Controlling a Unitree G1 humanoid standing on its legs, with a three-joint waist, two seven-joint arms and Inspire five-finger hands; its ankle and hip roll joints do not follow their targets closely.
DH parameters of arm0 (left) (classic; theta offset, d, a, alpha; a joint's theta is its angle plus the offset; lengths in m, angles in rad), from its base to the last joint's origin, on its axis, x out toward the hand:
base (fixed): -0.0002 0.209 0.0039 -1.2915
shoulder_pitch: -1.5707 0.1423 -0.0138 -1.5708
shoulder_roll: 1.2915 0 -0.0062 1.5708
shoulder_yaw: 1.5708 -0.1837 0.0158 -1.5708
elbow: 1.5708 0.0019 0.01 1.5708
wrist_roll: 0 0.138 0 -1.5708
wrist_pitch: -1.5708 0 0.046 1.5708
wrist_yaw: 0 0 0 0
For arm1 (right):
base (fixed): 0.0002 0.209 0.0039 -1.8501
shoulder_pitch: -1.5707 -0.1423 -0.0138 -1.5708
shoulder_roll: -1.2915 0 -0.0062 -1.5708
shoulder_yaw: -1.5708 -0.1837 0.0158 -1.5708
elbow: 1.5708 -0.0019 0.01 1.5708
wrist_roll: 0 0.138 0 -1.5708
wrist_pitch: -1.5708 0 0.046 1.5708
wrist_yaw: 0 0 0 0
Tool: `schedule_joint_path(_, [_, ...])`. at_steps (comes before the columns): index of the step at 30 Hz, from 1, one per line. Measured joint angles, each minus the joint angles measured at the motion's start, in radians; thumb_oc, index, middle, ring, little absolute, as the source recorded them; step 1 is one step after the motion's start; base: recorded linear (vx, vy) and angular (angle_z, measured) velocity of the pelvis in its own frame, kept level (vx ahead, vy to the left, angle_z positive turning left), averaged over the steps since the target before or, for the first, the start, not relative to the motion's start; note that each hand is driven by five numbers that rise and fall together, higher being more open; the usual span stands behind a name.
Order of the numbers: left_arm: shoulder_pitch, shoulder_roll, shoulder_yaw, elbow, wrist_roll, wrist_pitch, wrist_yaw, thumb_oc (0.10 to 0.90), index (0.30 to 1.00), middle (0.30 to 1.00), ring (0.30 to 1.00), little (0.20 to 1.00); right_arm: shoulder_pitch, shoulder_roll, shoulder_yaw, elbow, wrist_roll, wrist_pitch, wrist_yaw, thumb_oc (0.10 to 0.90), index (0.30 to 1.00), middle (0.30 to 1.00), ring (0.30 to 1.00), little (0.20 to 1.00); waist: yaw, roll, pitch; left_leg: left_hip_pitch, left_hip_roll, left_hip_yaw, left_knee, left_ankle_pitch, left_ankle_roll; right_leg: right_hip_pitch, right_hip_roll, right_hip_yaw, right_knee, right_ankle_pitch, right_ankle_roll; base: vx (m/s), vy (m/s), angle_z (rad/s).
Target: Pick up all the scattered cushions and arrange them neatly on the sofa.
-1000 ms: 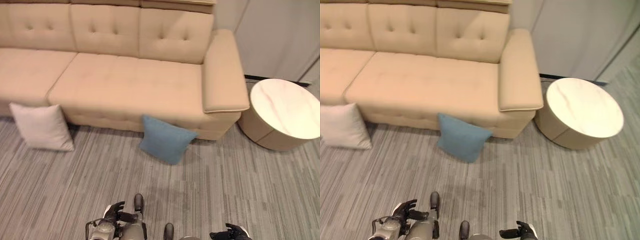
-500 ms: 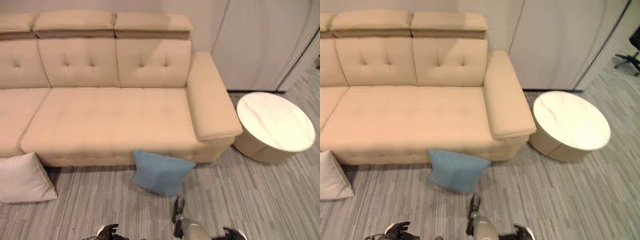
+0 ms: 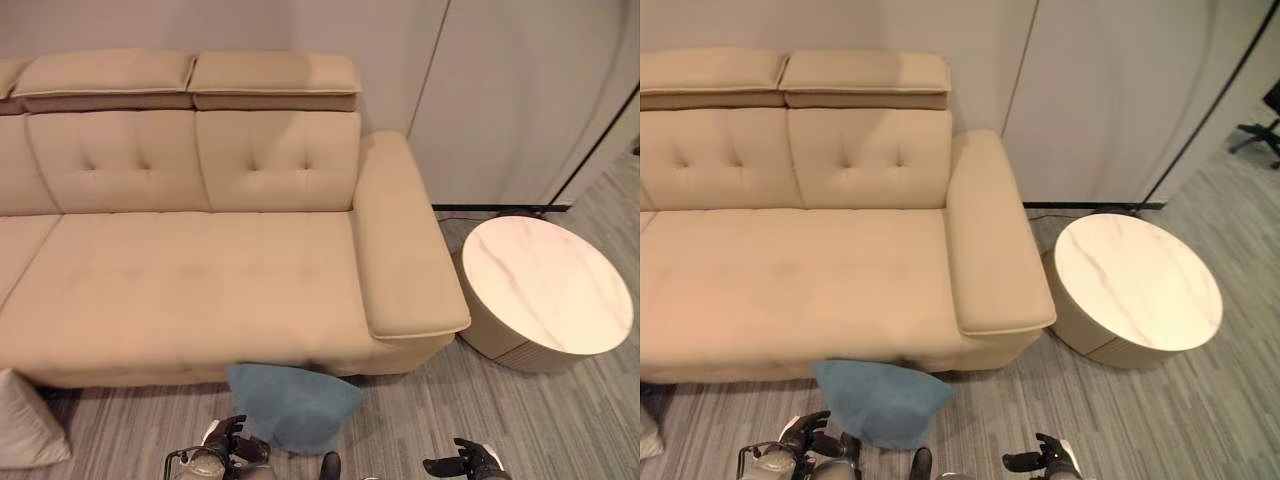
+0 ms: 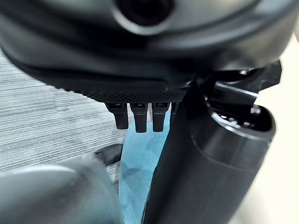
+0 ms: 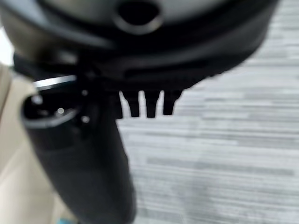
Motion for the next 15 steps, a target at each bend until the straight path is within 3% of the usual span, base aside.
schedule_joint_path(4, [-0.002, 0.0, -0.01, 0.018, 0.0, 0.001, -0.002, 0.8, 0.9, 0.9, 0.9, 0.9, 0.036, 0.013, -0.009, 0.0, -0.001, 0.014, 0.002, 0.8, 0.9, 0.9, 0.9, 0.9, -0.006, 0.003, -0.004, 0.081, -0.046, 0.0, -0.093, 0.002, 0.056, 0.019, -0.041, 0.003, 0.025, -0.028, 0.046, 0.01, 0.146, 0.1])
schedule_joint_path(8, [0.016, 0.019, -0.022, 0.021, 0.0, 0.001, 0.0, 0.8, 0.9, 0.9, 0.9, 0.9, 0.034, 0.026, -0.017, -0.006, -0.004, 0.014, 0.011, 0.8, 0.9, 0.9, 0.9, 0.9, -0.001, 0.03, -0.022, 0.091, -0.092, 0.009, -0.113, -0.005, 0.094, -0.025, -0.098, 0.013, 0.108, -0.069, 0.105, -0.05, 0.163, -0.01])
schedule_joint_path(11, [0.039, 0.032, -0.022, 0.023, 0.0, 0.005, 0.0, 0.8, 0.9, 0.9, 0.9, 0.9, 0.013, 0.028, -0.016, -0.008, -0.005, 0.013, 0.011, 0.8, 0.9, 0.9, 0.9, 0.9, 0.019, 0.038, -0.027, 0.091, -0.107, 0.037, -0.115, -0.01, 0.109, -0.055, -0.115, 0.04, 0.134, -0.072, 0.114, -0.05, 0.114, -0.27])
schedule_joint_path(15, [0.058, 0.042, -0.023, 0.031, 0.0, 0.015, 0.0, 0.8, 0.9, 0.9, 0.9, 0.9, -0.008, 0.035, -0.014, -0.009, -0.01, 0.012, 0.009, 0.8, 0.9, 0.9, 0.9, 0.9, 0.023, 0.03, -0.024, 0.088, -0.118, 0.055, -0.116, -0.007, 0.116, -0.103, -0.129, 0.063, 0.185, -0.078, 0.134, -0.13, 0.101, -0.25])
